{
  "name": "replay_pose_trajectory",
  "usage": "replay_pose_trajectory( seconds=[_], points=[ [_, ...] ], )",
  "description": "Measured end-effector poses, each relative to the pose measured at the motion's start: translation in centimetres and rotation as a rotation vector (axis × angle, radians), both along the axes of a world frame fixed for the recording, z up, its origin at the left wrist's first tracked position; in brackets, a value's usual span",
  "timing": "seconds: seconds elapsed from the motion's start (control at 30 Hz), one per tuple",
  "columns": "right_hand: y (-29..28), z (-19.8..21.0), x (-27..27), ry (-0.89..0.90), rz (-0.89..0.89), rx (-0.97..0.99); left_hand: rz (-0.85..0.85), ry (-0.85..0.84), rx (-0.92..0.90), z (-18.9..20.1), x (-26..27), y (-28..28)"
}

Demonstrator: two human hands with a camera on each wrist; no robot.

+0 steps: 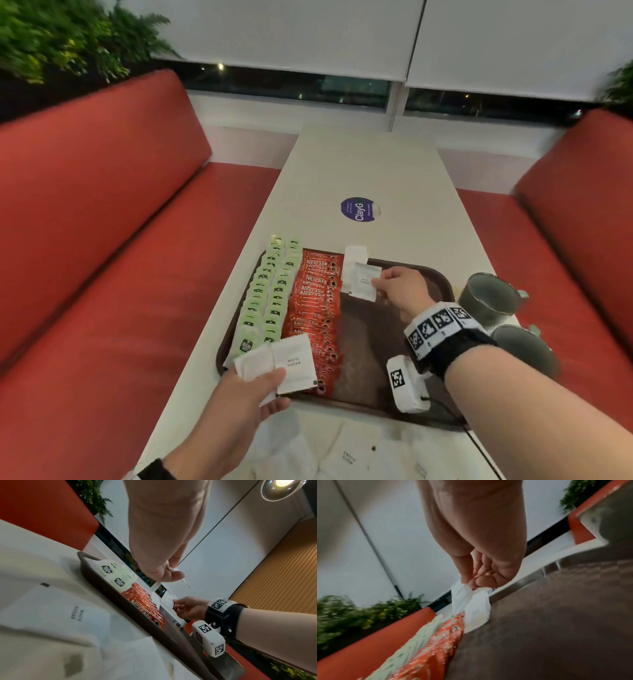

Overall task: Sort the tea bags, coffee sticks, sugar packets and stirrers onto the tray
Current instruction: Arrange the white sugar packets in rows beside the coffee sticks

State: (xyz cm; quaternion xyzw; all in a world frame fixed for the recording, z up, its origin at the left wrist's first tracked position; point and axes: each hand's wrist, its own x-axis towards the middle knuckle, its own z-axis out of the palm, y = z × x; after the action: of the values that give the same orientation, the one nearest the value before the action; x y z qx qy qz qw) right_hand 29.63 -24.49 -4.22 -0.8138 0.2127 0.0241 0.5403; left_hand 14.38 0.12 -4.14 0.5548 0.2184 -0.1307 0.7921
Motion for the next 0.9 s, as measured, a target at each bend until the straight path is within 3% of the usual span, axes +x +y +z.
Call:
replay_pose_trajectory(
  seconds=[0.3,0.5,0.6,0.67,0.8,0.9],
  points=[
    [0.4,-4.2,5.0,0.232,0.034,-0.035,0.071,0.042,-0.007,-1.5,0.9,1.4],
    [0.6,-3.3,4.7,0.197,0.037,-0.119,0.071,0.028,-0.004,-1.1,0.9,1.0],
    [1.5,-1.5,2.8,0.032,-0.001,-0.143,0.063,0.0,-0.017,-0.5,1.2,0.7],
    [2.7,0.1,0.0,-0.012,0.132,-0.024,0.049,-0.018,-0.026,-0.1,1.5,0.5],
    [5.1,3.0,-6.9,0.099,0.529,0.154,0.017,-0.027,-0.004,0.2,2.2,-0.4],
    [5.8,2.7,-9.0,0.071,0.598,0.135,-0.015,-0.033,0.005,0.4,2.3,-1.3]
  ],
)
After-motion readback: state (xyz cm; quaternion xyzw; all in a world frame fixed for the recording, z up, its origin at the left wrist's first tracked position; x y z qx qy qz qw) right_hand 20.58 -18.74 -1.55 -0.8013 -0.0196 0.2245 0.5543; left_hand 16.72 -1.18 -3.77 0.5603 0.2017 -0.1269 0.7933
